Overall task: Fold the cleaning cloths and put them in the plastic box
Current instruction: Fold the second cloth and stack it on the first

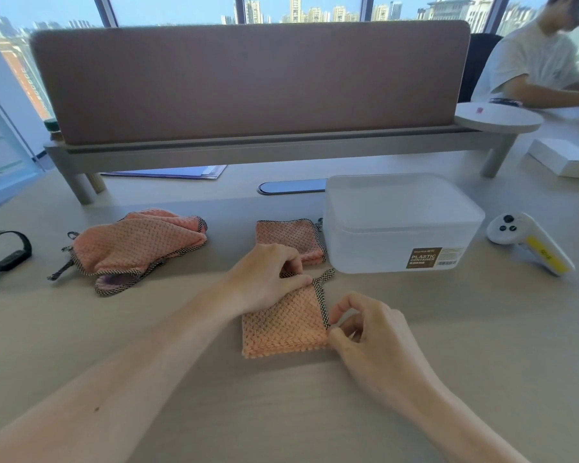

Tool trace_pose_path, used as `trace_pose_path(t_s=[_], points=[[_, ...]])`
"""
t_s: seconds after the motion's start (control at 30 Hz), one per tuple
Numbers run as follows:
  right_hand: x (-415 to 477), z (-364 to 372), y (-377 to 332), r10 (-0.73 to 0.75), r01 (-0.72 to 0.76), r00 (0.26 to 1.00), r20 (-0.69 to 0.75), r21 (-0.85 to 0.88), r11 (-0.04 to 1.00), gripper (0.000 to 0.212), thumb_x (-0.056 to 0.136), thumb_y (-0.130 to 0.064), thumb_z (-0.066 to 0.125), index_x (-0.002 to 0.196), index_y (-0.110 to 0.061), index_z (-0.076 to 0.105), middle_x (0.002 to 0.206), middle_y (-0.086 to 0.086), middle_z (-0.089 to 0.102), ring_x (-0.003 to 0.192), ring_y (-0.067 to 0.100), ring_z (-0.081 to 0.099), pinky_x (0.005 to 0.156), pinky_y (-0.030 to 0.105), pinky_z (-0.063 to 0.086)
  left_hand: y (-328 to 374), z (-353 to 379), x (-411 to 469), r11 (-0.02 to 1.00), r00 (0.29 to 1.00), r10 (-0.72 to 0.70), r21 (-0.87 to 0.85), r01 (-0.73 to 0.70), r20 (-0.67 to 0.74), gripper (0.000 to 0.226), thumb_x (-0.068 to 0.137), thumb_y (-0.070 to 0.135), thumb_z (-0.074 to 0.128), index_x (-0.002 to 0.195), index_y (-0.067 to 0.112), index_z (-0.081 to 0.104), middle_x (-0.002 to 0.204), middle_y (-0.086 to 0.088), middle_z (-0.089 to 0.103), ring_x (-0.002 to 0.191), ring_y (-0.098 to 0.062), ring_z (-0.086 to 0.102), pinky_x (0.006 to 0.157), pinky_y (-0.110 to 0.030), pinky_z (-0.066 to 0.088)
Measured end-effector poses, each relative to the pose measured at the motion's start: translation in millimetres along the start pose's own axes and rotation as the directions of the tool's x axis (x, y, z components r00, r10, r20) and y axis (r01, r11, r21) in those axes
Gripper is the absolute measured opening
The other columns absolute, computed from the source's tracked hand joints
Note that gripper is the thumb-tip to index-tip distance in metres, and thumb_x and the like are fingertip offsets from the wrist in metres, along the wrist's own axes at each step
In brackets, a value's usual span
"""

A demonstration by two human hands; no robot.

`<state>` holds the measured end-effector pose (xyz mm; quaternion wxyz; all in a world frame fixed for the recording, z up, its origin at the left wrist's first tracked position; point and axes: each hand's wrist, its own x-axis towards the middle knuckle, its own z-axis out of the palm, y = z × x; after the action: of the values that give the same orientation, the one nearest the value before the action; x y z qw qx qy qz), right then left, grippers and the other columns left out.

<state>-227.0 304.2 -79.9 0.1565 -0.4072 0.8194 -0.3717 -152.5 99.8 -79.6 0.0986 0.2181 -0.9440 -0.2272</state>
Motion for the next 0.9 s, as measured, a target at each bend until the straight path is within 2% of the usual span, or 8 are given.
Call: trace_pose_path(t_s=[0.3, 0.4, 0.47, 0.53, 0.6, 0.67, 0.8, 0.9], points=[[0, -1, 2, -0.036, 0.032, 0.999, -0.018, -0.158, 0.987, 0.006, 0.088, -0.033, 0.06, 0.087, -0.029, 0.056, 0.065, -0.005, 0.067, 0.064, 0.007, 0.059, 0.06, 0.024, 0.05, 3, 7, -20, 0.987, 0.96, 0.118, 0.138, -0.084, -0.256, 0.019, 0.1, 0.044, 0.056, 0.099, 0.026, 0.06, 0.099, 0.012, 0.062, 0.093, -0.009, 0.059, 0.088, -0.034, 0.05], [4, -5, -11, -0.23, 0.193, 0.969, -0.089, -0.307, 0.932, 0.02, 0.097, -0.046, 0.047, 0.113, -0.034, 0.049, 0.102, -0.016, 0.062, 0.093, 0.007, 0.059, 0.077, 0.029, 0.05, 12, -3, -42, 0.993, 0.903, 0.107, 0.081, -0.08, -0.416, 0.018, 0.105, 0.033, 0.048, 0.113, 0.024, 0.062, 0.112, 0.011, 0.062, 0.104, -0.009, 0.057, 0.093, -0.03, 0.046], [11, 1, -20, -0.408, 0.38, 0.913, -0.017, -0.333, 0.863, 0.04, 0.101, -0.044, 0.037, 0.138, -0.03, 0.045, 0.136, -0.015, 0.053, 0.126, 0.006, 0.048, 0.101, 0.029, 0.044, 13, -3, -63, 0.992, 0.926, 0.105, 0.1, -0.074, -0.363, 0.028, 0.106, 0.033, 0.042, 0.127, 0.027, 0.059, 0.126, 0.013, 0.062, 0.117, -0.009, 0.056, 0.101, -0.03, 0.043], [22, 17, -19, -0.452, 0.477, 0.878, 0.156, -0.367, 0.799, 0.058, 0.103, -0.047, 0.023, 0.157, -0.026, 0.028, 0.164, -0.01, 0.029, 0.152, 0.009, 0.02, 0.123, 0.032, 0.022, 10, 8, -81, 0.984, 0.981, 0.063, 0.178, -0.029, -0.185, 0.054, 0.102, 0.044, 0.026, 0.151, 0.027, 0.042, 0.155, 0.011, 0.046, 0.145, -0.008, 0.038, 0.12, -0.032, 0.031], [30, 31, -9, -0.347, 0.445, 0.891, 0.294, -0.412, 0.795, 0.067, 0.104, -0.055, 0.015, 0.163, -0.025, 0.006, 0.171, -0.009, 0.001, 0.156, 0.006, -0.009, 0.127, 0.033, 0.001, 6, 21, -90, 0.959, 0.998, -0.048, 0.279, 0.054, -0.028, 0.077, 0.096, 0.057, 0.001, 0.165, 0.023, 0.01, 0.173, 0.008, 0.008, 0.158, -0.006, 0.0, 0.127, -0.026, 0.0], [34, 36, 2, -0.264, 0.413, 0.898, 0.352, -0.466, 0.783, 0.07, 0.103, -0.057, 0.011, 0.162, -0.024, -0.005, 0.17, -0.011, -0.011, 0.153, 0.003, -0.018, 0.126, 0.031, -0.008, 5, 28, -91, 0.942, 0.994, -0.106, 0.323, 0.094, 0.021, 0.085, 0.091, 0.065, -0.013, 0.164, 0.022, -0.007, 0.172, 0.007, -0.014, 0.155, -0.005, -0.019, 0.124, -0.024, -0.015], [36, 35, 9, -0.246, 0.413, 0.898, 0.364, -0.512, 0.753, 0.069, 0.104, -0.054, 0.01, 0.161, -0.022, -0.012, 0.169, -0.009, -0.018, 0.152, 0.004, -0.02, 0.126, 0.032, -0.011, -7, 14, -99, 0.94, 0.976, -0.196, 0.3, 0.162, 0.089, 0.093, 0.083, 0.073, -0.009, 0.163, 0.026, -0.014, 0.17, 0.009, -0.019, 0.155, -0.004, -0.021, 0.126, -0.031, -0.013], [35, 37, 8, -0.226, 0.391, 0.905, 0.361, -0.492, 0.778, 0.069, 0.104, -0.055, 0.01, 0.16, -0.022, -0.015, 0.168, -0.009, -0.022, 0.152, 0.005, -0.022, 0.126, 0.034, -0.009, -23, -10, -104, 0.926, 0.95, -0.313, 0.231, 0.3, 0.023, 0.091, 0.089, 0.077, 0.014, 0.164, 0.026, 0.007, 0.172, 0.006, 0.011, 0.159, -0.012, 0.006, 0.129, -0.034, 0.01]])
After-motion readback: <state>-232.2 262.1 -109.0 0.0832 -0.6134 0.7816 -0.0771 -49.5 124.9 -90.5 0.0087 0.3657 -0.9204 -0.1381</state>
